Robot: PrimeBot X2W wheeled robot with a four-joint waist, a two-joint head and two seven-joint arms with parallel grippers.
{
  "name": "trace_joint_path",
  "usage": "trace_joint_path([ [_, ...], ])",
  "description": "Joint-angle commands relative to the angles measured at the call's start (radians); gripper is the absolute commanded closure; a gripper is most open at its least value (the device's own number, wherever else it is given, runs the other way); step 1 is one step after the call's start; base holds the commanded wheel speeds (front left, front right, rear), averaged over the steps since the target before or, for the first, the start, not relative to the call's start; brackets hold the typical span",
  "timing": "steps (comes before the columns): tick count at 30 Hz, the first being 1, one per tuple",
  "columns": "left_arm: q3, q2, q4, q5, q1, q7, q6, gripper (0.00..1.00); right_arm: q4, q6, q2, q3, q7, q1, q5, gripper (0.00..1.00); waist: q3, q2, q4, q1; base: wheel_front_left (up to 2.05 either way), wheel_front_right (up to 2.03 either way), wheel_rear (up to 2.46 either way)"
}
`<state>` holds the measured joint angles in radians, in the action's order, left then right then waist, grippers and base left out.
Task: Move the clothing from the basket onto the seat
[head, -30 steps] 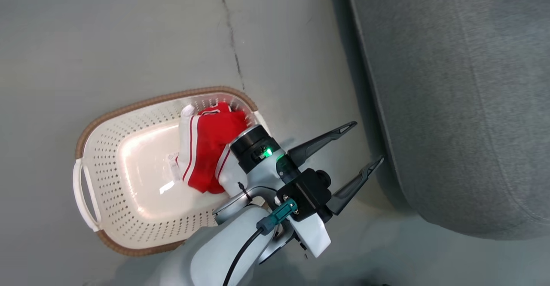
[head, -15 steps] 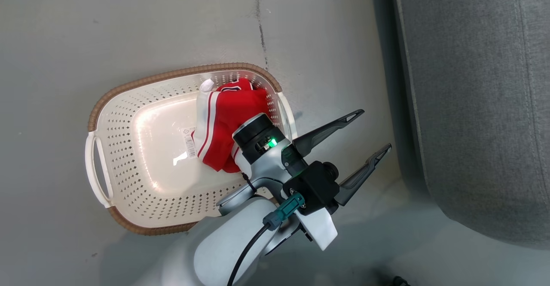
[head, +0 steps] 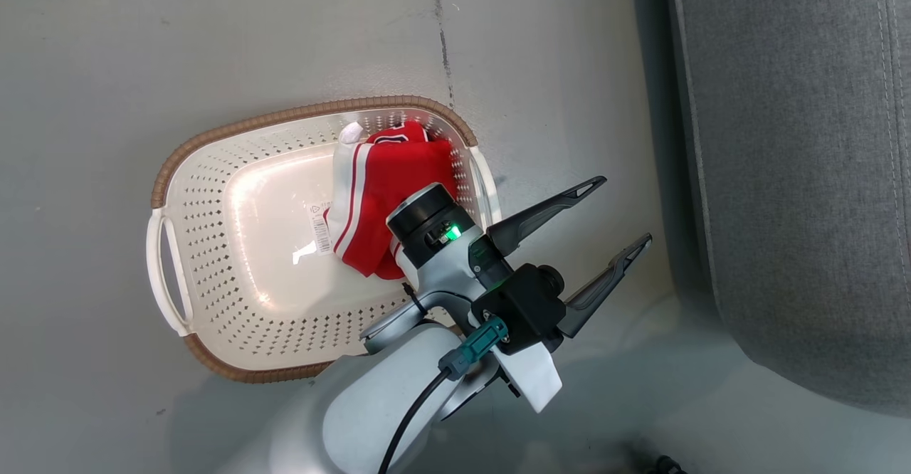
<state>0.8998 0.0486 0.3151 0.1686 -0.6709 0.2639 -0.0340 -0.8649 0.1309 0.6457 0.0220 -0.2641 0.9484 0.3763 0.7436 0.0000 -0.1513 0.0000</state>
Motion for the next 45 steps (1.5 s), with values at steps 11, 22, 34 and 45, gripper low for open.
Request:
trace_joint_path([
  [11,0.012,0.003,-0.004,0.011,-0.006,0.0,0.008,0.0,-0.072,0.0,0.022,-0.103,0.0,-0.012,0.052,0.0,-0.035,0.0,0.004,0.0,0.0,0.0,0.0],
  [22,0.017,0.003,-0.033,0.036,0.036,0.0,0.014,0.0,-0.048,0.0,0.022,-0.169,0.0,-0.068,0.017,0.0,-0.139,0.0,-0.004,0.0,0.0,0.0,0.0],
  [34,-0.027,0.003,-0.064,0.056,0.133,0.0,0.028,0.0,0.136,0.0,0.019,-0.182,-0.001,-0.192,0.02,0.0,-0.341,0.0,-0.027,0.0,0.0,0.0,0.0],
  [45,-0.108,0.004,-0.1,0.042,0.252,0.0,0.039,0.0,0.56,0.0,-0.061,-0.09,0.0,-0.444,-0.006,0.0,-0.512,0.0,-0.001,0.0,0.0,0.0,0.0],
])
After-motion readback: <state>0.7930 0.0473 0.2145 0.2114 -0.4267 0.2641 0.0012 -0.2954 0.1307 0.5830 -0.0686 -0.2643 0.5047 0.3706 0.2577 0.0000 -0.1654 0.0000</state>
